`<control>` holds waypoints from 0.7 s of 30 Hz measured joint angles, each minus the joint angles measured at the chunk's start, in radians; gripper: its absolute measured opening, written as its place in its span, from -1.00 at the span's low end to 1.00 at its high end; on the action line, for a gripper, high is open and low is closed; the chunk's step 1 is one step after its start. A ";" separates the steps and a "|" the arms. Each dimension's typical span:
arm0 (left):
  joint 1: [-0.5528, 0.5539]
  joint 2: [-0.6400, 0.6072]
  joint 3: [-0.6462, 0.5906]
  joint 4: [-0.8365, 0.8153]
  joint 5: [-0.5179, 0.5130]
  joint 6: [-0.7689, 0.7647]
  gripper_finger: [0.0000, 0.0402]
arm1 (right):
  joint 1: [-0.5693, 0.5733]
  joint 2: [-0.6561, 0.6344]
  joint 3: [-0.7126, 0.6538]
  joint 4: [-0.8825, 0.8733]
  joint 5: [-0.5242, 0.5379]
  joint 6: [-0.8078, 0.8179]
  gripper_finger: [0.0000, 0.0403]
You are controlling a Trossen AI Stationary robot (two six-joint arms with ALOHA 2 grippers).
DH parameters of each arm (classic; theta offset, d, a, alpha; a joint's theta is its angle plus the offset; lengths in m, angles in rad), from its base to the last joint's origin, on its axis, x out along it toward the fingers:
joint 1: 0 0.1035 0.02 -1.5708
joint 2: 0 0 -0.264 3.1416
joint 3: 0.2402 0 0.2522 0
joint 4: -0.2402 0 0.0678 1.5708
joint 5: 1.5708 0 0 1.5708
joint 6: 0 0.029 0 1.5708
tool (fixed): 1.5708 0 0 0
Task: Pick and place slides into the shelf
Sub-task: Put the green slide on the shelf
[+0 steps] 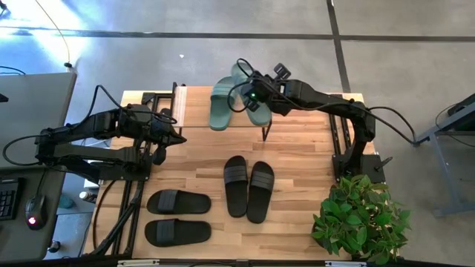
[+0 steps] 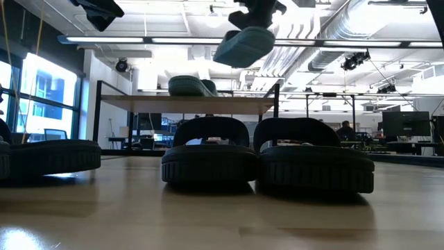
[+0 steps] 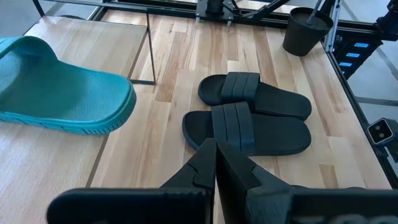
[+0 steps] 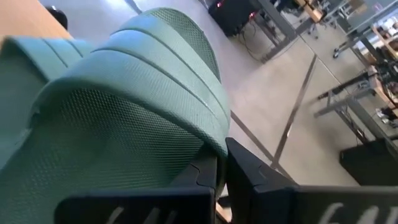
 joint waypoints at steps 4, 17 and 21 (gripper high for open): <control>0.000 0.000 0.000 0.000 0.000 0.000 -1.00 | 0.000 0.000 0.000 -0.033 0.010 0.006 -1.00; 0.000 0.000 0.000 0.000 0.000 0.000 -1.00 | -0.026 0.000 0.000 -0.094 0.026 0.048 -1.00; 0.000 0.000 0.000 0.000 0.000 0.000 -1.00 | -0.051 0.006 0.000 -0.124 0.015 0.096 -1.00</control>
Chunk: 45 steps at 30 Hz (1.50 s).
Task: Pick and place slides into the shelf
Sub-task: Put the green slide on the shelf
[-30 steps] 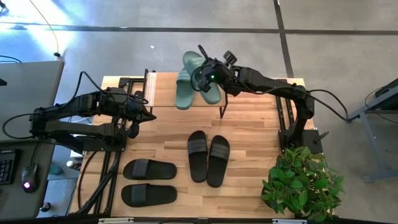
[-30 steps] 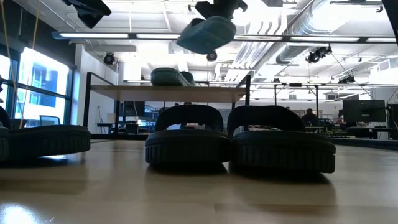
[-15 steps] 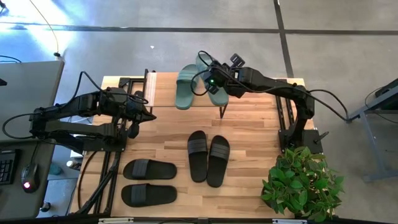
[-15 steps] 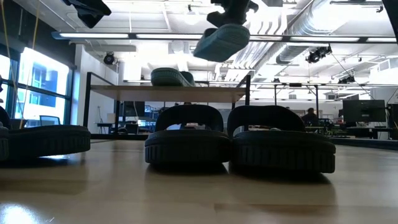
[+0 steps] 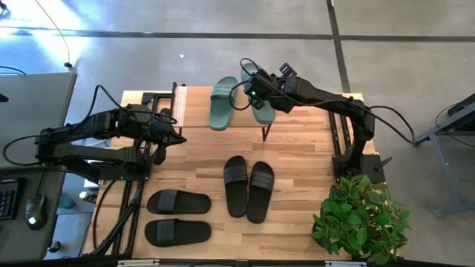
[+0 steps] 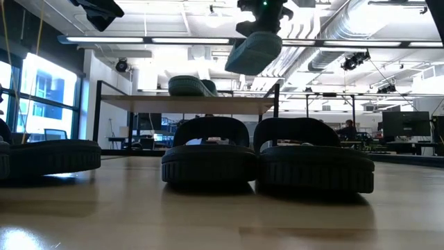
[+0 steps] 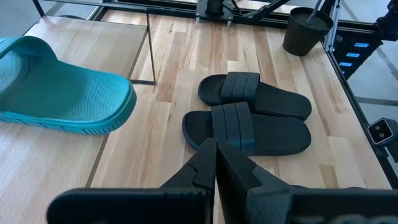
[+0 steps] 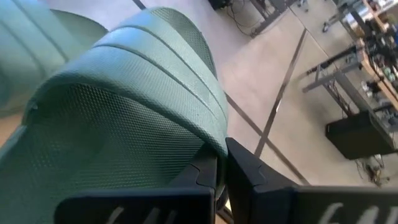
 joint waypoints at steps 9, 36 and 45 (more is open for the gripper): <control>0.000 0.000 0.000 0.000 0.000 0.000 -1.00 | -0.009 0.000 0.000 -0.031 0.015 0.020 -1.00; 0.000 0.000 0.000 0.000 0.000 0.000 -1.00 | 0.005 0.192 0.000 0.010 -0.033 0.281 -1.00; 0.000 0.000 0.000 0.000 0.000 0.000 -1.00 | 0.005 0.196 0.000 -0.014 -0.073 0.347 -1.00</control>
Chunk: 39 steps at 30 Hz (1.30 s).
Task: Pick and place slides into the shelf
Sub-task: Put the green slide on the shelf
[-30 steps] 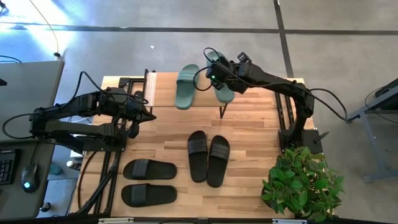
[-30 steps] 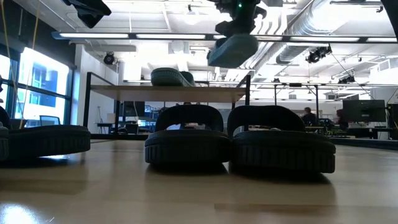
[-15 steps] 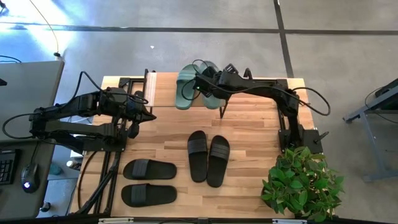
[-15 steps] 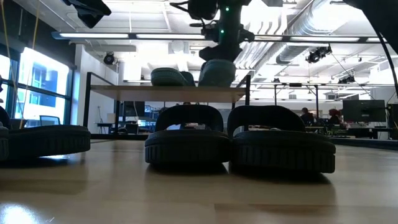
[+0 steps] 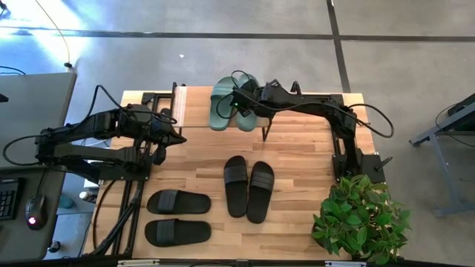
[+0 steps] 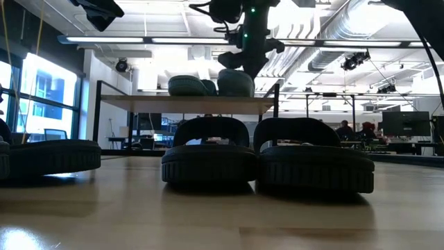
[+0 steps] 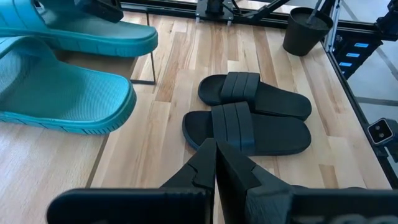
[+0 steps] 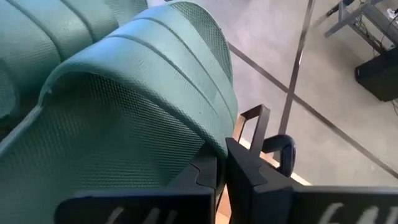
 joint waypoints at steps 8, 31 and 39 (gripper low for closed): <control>0.000 0.000 0.000 0.000 0.000 0.000 -1.00 | 0.002 0.038 0.002 -0.022 -0.001 0.009 -1.00; 0.000 0.000 0.000 0.000 0.000 0.000 -1.00 | 0.000 0.043 0.098 -0.082 0.048 -0.064 -1.00; 0.000 0.000 0.000 0.000 0.000 0.000 -1.00 | 0.000 0.067 0.099 -0.085 0.020 -0.062 -1.00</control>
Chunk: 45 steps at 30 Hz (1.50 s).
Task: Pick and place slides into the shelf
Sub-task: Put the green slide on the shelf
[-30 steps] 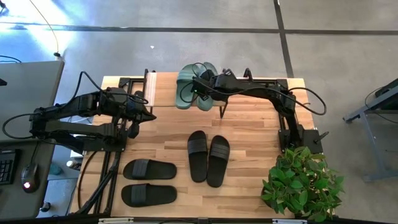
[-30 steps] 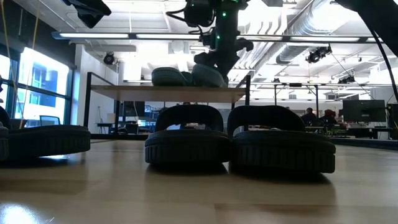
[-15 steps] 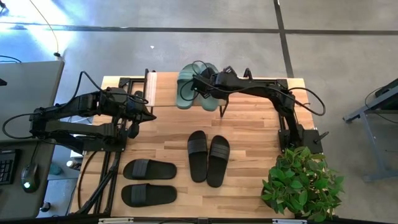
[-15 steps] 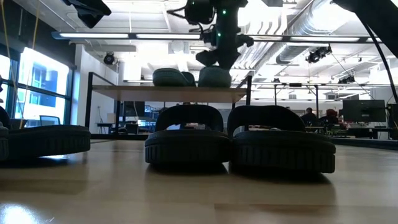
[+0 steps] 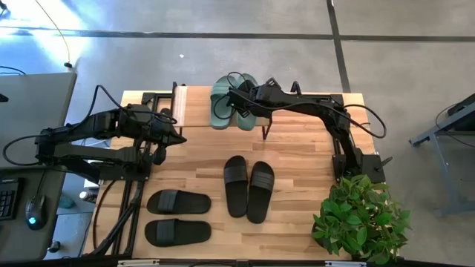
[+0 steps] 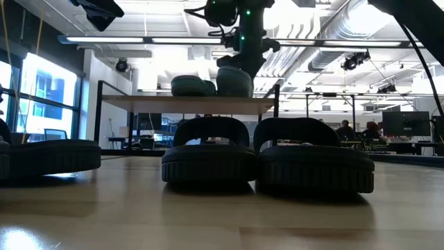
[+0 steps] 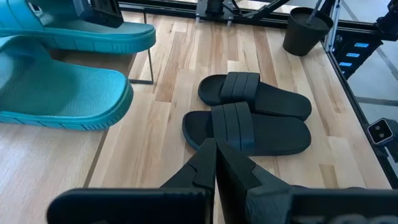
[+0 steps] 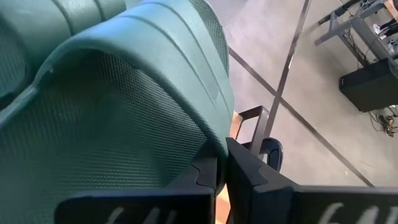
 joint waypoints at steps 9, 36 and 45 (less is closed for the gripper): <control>0.000 0.000 0.000 0.000 0.000 0.000 -1.00 | 0.000 0.013 0.000 -0.006 0.050 0.020 -1.00; 0.000 0.000 0.000 0.000 0.000 0.000 -1.00 | -0.006 0.013 0.000 0.049 -0.073 -0.055 -0.83; 0.000 0.000 0.000 0.000 0.000 0.000 -1.00 | -0.008 0.013 0.000 0.050 -0.077 -0.055 -0.51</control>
